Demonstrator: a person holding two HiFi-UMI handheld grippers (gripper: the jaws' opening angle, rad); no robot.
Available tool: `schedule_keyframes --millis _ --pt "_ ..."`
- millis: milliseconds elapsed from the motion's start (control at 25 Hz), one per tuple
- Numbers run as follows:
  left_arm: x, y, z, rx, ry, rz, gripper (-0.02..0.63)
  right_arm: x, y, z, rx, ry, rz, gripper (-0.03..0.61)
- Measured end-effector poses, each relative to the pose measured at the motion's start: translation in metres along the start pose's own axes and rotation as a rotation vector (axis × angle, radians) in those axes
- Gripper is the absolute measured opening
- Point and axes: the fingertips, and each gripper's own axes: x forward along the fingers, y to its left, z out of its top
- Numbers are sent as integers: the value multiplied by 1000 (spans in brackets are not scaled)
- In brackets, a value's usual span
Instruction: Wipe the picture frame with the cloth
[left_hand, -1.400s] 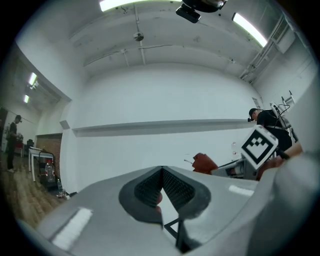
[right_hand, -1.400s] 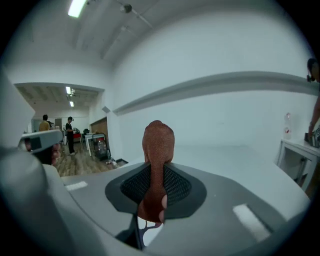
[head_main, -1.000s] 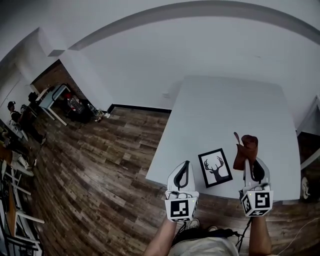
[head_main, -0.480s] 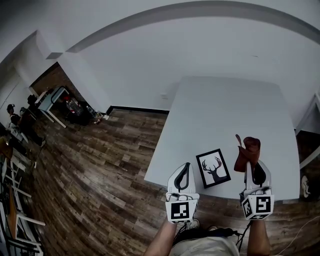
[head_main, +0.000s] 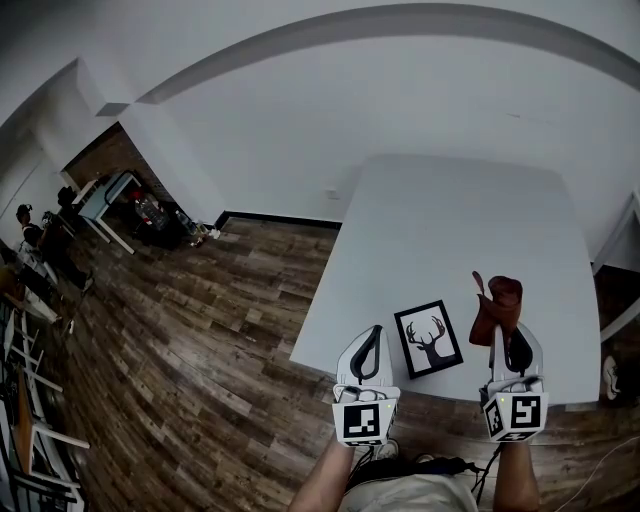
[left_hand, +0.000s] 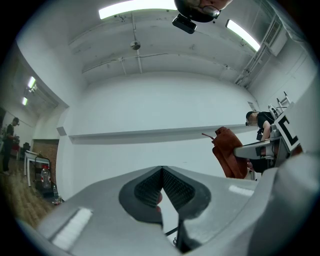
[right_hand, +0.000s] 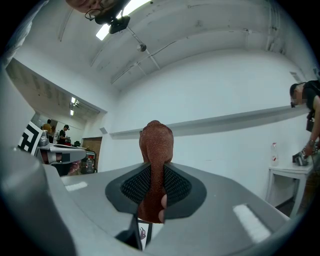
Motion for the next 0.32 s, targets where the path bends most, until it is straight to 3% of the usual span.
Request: schedule_keyframes --millis 160,320 --pt "1 -1 0 6 -44 5 1 0 0 -5 -6 7 -1 91" --pt "0 0 -1 3 5 2 1 -1 1 -6 2 9 -1 91"
